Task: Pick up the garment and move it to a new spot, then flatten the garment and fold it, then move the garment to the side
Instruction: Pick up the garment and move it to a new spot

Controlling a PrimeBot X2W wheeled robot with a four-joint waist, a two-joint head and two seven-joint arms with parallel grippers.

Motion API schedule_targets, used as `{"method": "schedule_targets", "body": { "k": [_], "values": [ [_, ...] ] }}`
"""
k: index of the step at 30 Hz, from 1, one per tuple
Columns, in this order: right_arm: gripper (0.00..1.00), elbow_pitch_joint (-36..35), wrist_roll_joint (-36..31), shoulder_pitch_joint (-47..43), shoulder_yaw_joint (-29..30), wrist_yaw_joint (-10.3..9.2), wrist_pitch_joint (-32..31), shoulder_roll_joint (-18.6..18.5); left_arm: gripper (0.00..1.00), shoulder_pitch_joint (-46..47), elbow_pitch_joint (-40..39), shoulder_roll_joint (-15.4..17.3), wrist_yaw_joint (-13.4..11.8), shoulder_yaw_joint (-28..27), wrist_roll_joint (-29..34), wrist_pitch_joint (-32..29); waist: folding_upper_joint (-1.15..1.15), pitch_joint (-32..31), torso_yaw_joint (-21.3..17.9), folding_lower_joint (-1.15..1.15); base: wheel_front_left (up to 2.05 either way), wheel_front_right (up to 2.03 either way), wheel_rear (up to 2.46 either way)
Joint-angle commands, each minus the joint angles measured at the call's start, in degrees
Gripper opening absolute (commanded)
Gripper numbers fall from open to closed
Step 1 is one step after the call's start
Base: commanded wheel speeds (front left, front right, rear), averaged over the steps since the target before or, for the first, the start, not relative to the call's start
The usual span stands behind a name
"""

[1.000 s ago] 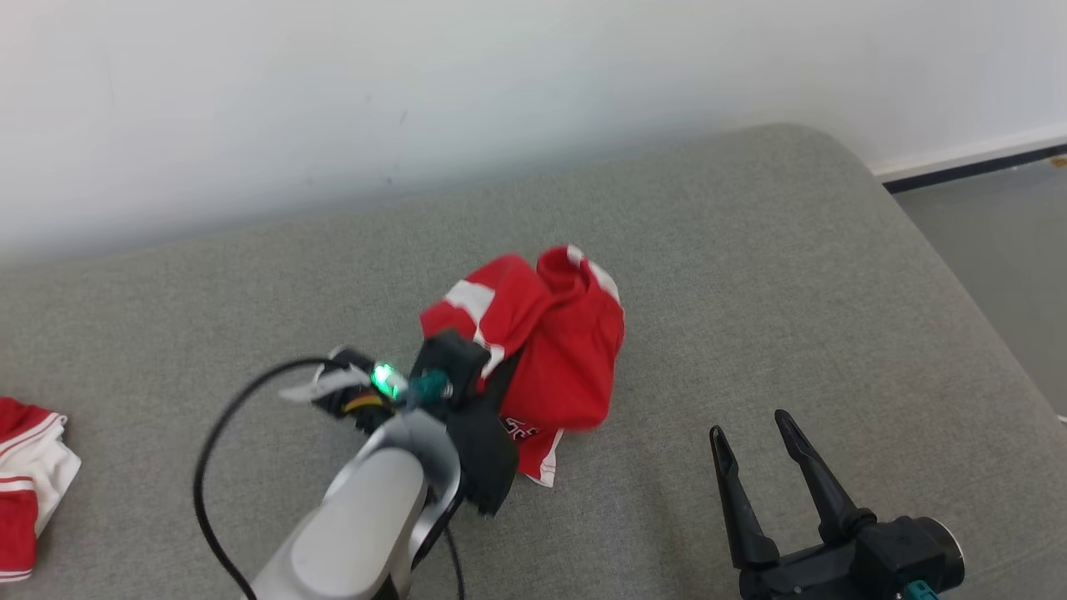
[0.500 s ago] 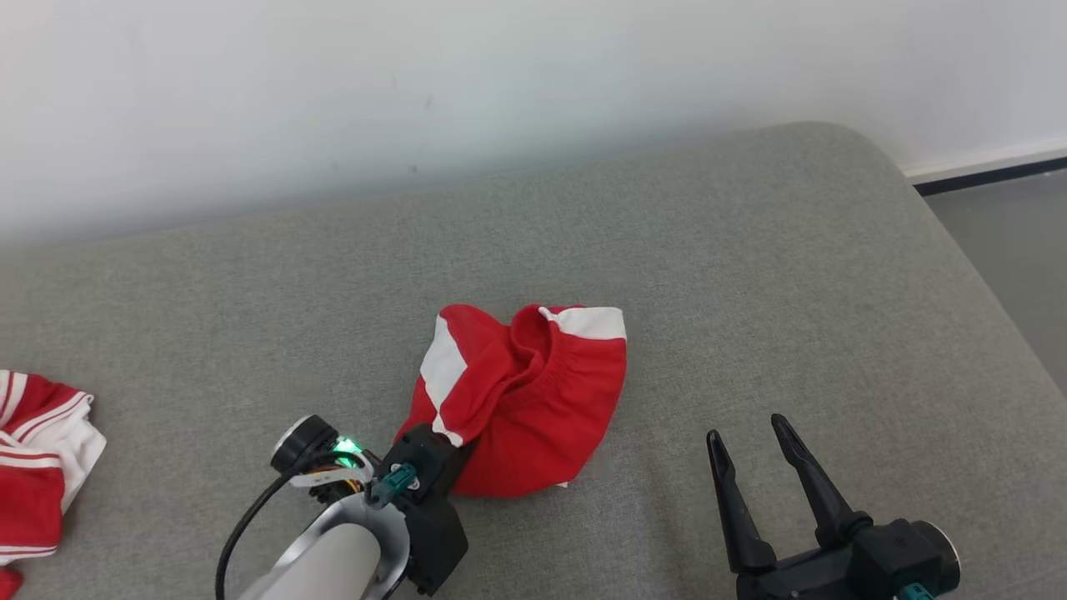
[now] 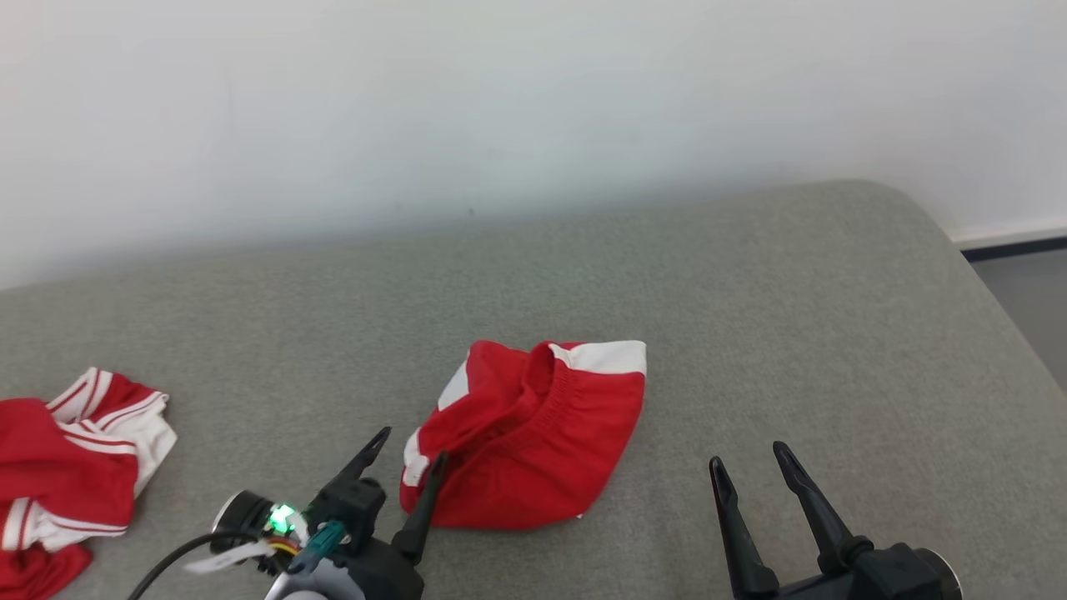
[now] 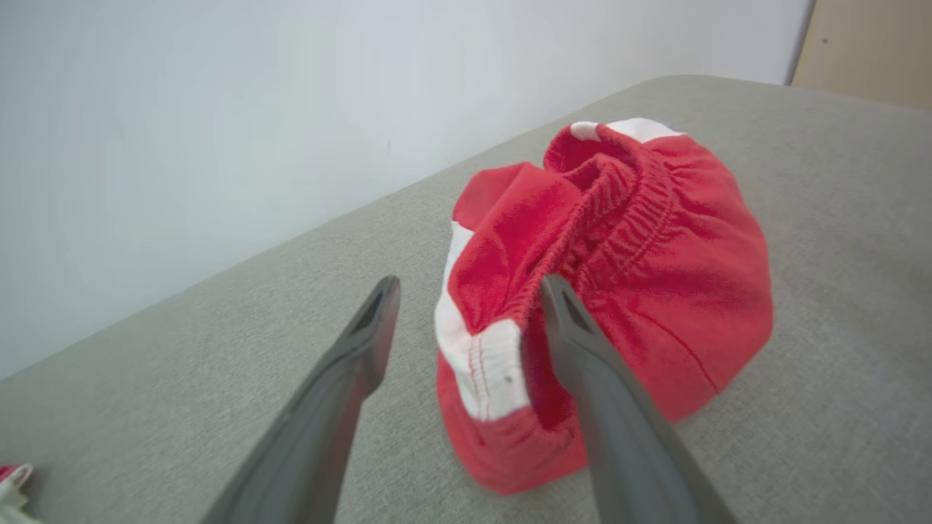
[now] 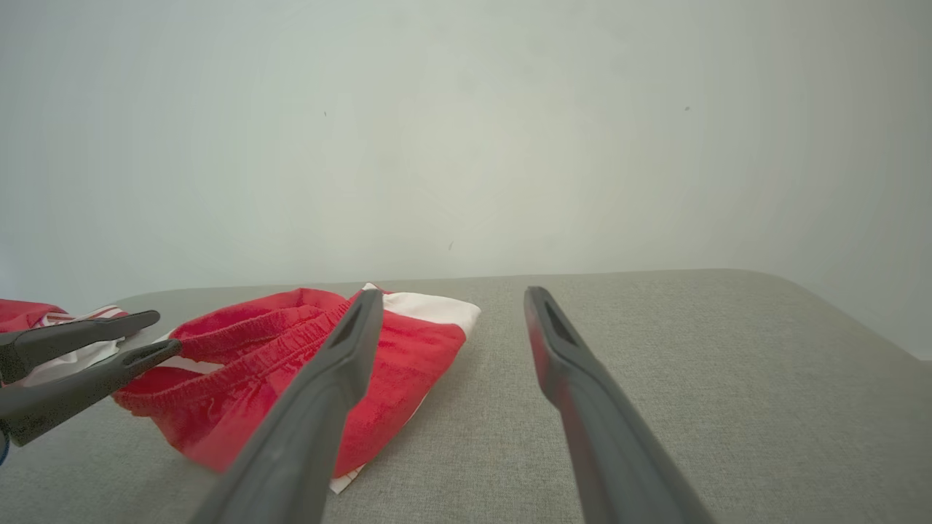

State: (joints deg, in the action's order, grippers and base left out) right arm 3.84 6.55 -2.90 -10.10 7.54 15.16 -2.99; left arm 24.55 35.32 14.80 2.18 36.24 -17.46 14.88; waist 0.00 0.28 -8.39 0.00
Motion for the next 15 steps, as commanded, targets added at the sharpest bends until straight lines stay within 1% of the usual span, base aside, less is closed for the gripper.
{"method": "schedule_targets", "body": {
  "k": [1, 2, 3, 6, 7, 11, 15],
  "values": [
    [1.0, -0.22, 0.19, -0.81, 0.14, -0.1, 0.11, -0.03, 1.0, -1.87, -1.33, 0.14, -0.67, -1.14, -0.59, 0.32, 0.0, -1.86, 1.93, 0.0, 0.0, 0.0, 0.0],
    [1.0, -0.39, 0.14, -1.12, 0.32, -0.1, 0.11, -0.21, 1.0, -4.3, -3.71, 0.4, -1.76, -3.17, -0.96, 0.31, 0.0, -2.72, 2.94, 0.0, 0.0, 0.0, 0.0],
    [1.0, -0.39, 0.14, -1.12, 0.32, -0.1, 0.11, -0.21, 1.0, -4.3, -3.71, 0.4, -1.76, -3.17, -0.96, 0.31, 0.0, -2.72, 2.94, 0.0, 0.0, 0.0, 0.0],
    [1.0, -0.58, -0.03, -1.83, 0.61, -0.1, 0.11, -0.37, 1.0, -7.76, -7.14, 0.56, -3.42, -5.56, -0.33, 0.32, 0.0, -3.96, 4.44, 0.0, 0.0, 0.0, 0.0],
    [1.0, -0.61, -0.15, -2.43, 1.12, -0.1, 0.11, -0.42, 1.0, -10.17, -9.71, 0.14, -4.73, -7.46, -0.19, 0.32, 0.0, -4.79, 5.47, 0.0, 0.0, 0.0, 0.0],
    [1.0, -1.38, 0.15, -2.98, 1.67, -0.1, 0.12, -0.26, 1.0, -15.19, -14.57, -0.98, -6.96, -11.74, -0.43, 0.32, 0.0, -5.54, 7.12, 0.0, 0.0, 0.0, 0.0],
    [1.0, -2.08, -0.13, -3.02, 1.61, -0.1, 0.11, -0.21, 1.0, -19.86, -20.51, -2.62, -9.65, -17.32, 0.12, 0.32, 0.0, -5.52, 7.95, 0.0, 0.0, 0.0, 0.0]
  ]
}}
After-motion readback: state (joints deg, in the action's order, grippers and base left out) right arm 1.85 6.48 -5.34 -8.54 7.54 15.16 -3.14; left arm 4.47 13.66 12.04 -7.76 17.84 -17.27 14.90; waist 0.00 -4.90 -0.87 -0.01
